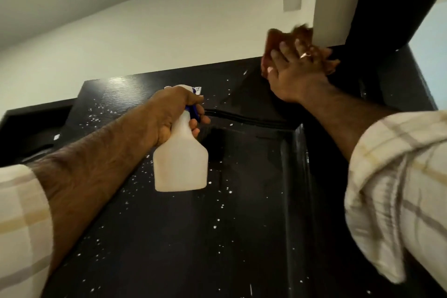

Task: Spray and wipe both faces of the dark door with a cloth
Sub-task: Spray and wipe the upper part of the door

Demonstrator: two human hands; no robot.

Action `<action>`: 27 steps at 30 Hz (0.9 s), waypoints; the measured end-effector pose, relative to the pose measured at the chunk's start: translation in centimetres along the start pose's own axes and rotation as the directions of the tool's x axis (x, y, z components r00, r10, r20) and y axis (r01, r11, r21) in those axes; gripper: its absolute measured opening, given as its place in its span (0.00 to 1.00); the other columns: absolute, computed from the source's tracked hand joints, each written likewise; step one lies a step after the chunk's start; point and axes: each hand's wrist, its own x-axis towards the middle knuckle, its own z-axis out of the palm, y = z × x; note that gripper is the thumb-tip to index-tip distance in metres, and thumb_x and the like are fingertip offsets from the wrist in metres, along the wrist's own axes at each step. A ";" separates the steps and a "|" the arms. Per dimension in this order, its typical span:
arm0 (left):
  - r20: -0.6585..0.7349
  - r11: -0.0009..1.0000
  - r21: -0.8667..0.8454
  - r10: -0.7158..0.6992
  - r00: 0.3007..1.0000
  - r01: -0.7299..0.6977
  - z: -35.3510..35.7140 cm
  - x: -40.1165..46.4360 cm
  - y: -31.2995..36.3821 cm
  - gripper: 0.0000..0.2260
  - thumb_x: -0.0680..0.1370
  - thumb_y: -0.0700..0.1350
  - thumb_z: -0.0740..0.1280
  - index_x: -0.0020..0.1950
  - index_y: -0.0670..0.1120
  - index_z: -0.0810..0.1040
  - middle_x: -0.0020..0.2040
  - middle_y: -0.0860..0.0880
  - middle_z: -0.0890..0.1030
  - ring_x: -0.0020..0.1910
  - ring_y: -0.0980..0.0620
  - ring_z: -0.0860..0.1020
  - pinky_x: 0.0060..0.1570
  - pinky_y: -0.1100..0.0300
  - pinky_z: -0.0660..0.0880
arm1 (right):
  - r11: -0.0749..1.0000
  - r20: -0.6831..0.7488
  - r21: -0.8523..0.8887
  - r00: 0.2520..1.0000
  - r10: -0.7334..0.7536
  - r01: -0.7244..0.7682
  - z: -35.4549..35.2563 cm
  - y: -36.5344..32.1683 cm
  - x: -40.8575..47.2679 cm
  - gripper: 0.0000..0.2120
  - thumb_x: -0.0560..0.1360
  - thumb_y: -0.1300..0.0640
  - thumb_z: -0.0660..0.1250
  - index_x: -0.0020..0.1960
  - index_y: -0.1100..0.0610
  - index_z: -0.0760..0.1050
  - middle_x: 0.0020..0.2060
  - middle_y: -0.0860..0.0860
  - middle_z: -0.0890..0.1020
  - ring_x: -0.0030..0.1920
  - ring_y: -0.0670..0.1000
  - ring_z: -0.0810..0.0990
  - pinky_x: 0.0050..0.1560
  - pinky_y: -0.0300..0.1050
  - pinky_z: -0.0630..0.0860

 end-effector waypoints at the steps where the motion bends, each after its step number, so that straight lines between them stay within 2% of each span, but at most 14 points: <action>1: 0.000 1.000 0.005 -0.001 1.000 0.001 -0.2 0.1 -0.1 0.11 0.82 0.49 0.69 0.46 0.43 0.82 0.45 0.41 0.87 0.23 0.54 0.75 0.30 0.59 0.78 | 0.999 -0.006 -0.005 0.999 0.051 -0.051 0.1 -1.3 0.6 0.31 0.87 0.41 0.45 0.88 0.49 0.48 0.88 0.52 0.47 0.87 0.62 0.43 0.84 0.66 0.38; 2: -0.001 1.000 0.014 0.001 1.000 -0.001 -0.4 0.3 -0.2 0.11 0.82 0.49 0.68 0.46 0.42 0.82 0.45 0.41 0.87 0.23 0.54 0.75 0.29 0.58 0.78 | 1.000 -0.021 -0.015 1.000 0.007 -0.007 0.0 -3.1 0.7 0.31 0.87 0.42 0.45 0.88 0.50 0.49 0.88 0.52 0.47 0.87 0.63 0.42 0.84 0.66 0.38; 4: -0.008 0.999 0.027 0.019 1.000 -0.019 -1.1 0.5 -0.2 0.11 0.82 0.49 0.68 0.46 0.42 0.81 0.45 0.41 0.87 0.23 0.54 0.75 0.29 0.59 0.78 | 0.963 0.002 -0.040 0.964 -0.266 0.266 0.8 -6.6 -0.2 0.29 0.88 0.43 0.46 0.88 0.47 0.51 0.88 0.49 0.48 0.87 0.60 0.42 0.84 0.65 0.38; 6: -0.014 0.998 0.029 0.051 0.999 -0.050 -2.0 0.7 0.0 0.11 0.82 0.48 0.68 0.46 0.42 0.81 0.45 0.40 0.86 0.23 0.54 0.75 0.28 0.59 0.78 | 0.847 0.092 -0.011 0.844 -0.529 0.532 1.4 -7.9 -1.8 0.27 0.89 0.41 0.48 0.87 0.40 0.52 0.87 0.42 0.49 0.87 0.54 0.40 0.82 0.58 0.33; 8: -0.033 0.997 0.047 0.065 0.997 -0.063 -3.0 0.6 0.0 0.11 0.83 0.48 0.67 0.47 0.42 0.81 0.45 0.40 0.86 0.24 0.54 0.75 0.29 0.58 0.79 | 0.747 0.135 0.063 0.736 -0.663 0.662 1.0 -6.5 -2.5 0.27 0.88 0.37 0.50 0.85 0.36 0.55 0.85 0.37 0.51 0.86 0.50 0.42 0.81 0.54 0.33; 10: -0.046 0.996 0.057 0.068 0.997 -0.066 -4.0 0.6 -0.2 0.11 0.83 0.48 0.67 0.47 0.42 0.81 0.45 0.41 0.86 0.24 0.54 0.75 0.30 0.58 0.79 | 0.801 0.075 0.053 0.798 -0.598 0.596 1.1 -4.5 -0.9 0.28 0.86 0.33 0.48 0.85 0.36 0.57 0.85 0.38 0.54 0.87 0.52 0.47 0.85 0.56 0.40; 12: -0.044 0.997 0.051 0.057 0.997 -0.054 -4.4 0.7 -0.7 0.11 0.83 0.48 0.67 0.46 0.42 0.80 0.45 0.41 0.85 0.24 0.54 0.74 0.29 0.59 0.78 | 0.962 -0.016 0.015 0.962 -0.272 0.272 1.0 -3.2 1.0 0.31 0.85 0.35 0.44 0.87 0.42 0.54 0.87 0.45 0.52 0.87 0.58 0.48 0.85 0.60 0.43; 14: -0.047 0.998 0.049 0.048 0.998 -0.046 -4.5 0.9 -1.2 0.11 0.83 0.47 0.67 0.45 0.42 0.80 0.46 0.40 0.84 0.23 0.54 0.74 0.29 0.60 0.78 | 1.000 -0.055 0.006 0.998 -0.020 0.020 1.4 -5.5 1.5 0.32 0.86 0.40 0.44 0.88 0.49 0.51 0.88 0.52 0.48 0.86 0.63 0.44 0.84 0.67 0.40; 16: -0.051 0.998 0.053 0.043 0.998 -0.040 -4.3 1.0 -1.5 0.10 0.83 0.47 0.67 0.46 0.43 0.79 0.46 0.40 0.84 0.23 0.54 0.74 0.29 0.60 0.77 | 0.975 -0.022 -0.037 0.975 -0.219 0.218 2.5 -8.8 0.6 0.31 0.86 0.41 0.46 0.87 0.47 0.53 0.88 0.51 0.49 0.86 0.64 0.43 0.83 0.70 0.39; 19: -0.052 0.997 0.064 0.043 0.998 -0.039 -4.6 1.2 -1.6 0.09 0.83 0.47 0.67 0.49 0.42 0.80 0.47 0.40 0.85 0.24 0.53 0.74 0.29 0.59 0.78 | 0.754 0.095 0.153 0.750 -0.655 0.639 3.1 -8.7 -1.3 0.25 0.83 0.38 0.54 0.80 0.36 0.68 0.85 0.38 0.59 0.87 0.53 0.48 0.85 0.65 0.41; 20: -0.053 0.997 0.063 0.042 0.998 -0.038 -4.8 1.2 -1.6 0.09 0.83 0.47 0.67 0.50 0.42 0.80 0.48 0.39 0.85 0.24 0.54 0.74 0.29 0.58 0.78 | 0.722 0.099 0.231 0.722 -0.685 0.653 2.7 -7.6 -1.3 0.24 0.81 0.37 0.58 0.76 0.34 0.74 0.83 0.37 0.64 0.86 0.52 0.52 0.85 0.64 0.45; 21: -0.053 0.998 0.059 0.041 0.998 -0.038 -5.0 1.2 -1.6 0.09 0.82 0.47 0.67 0.49 0.42 0.80 0.48 0.39 0.86 0.24 0.54 0.74 0.29 0.58 0.78 | 0.750 0.083 0.265 0.761 -0.643 0.606 2.1 -6.5 -1.0 0.23 0.80 0.37 0.60 0.73 0.34 0.76 0.82 0.39 0.67 0.85 0.53 0.56 0.85 0.64 0.48; 24: -0.067 0.997 0.056 0.051 0.996 -0.047 -5.5 1.1 -1.6 0.09 0.83 0.47 0.67 0.47 0.42 0.80 0.48 0.40 0.86 0.24 0.54 0.75 0.28 0.59 0.78 | 0.928 0.022 0.100 0.932 -0.362 0.358 2.3 -6.2 -0.4 0.28 0.84 0.35 0.49 0.83 0.35 0.61 0.86 0.45 0.58 0.86 0.58 0.52 0.84 0.64 0.45; 27: -0.081 0.997 0.068 0.052 0.995 -0.047 -5.2 1.0 -1.5 0.09 0.83 0.46 0.66 0.47 0.42 0.80 0.47 0.40 0.86 0.24 0.54 0.74 0.27 0.59 0.78 | 0.856 0.091 0.070 0.852 -0.516 0.512 2.9 -9.3 -1.3 0.24 0.88 0.40 0.49 0.84 0.36 0.58 0.87 0.39 0.51 0.87 0.54 0.42 0.84 0.63 0.37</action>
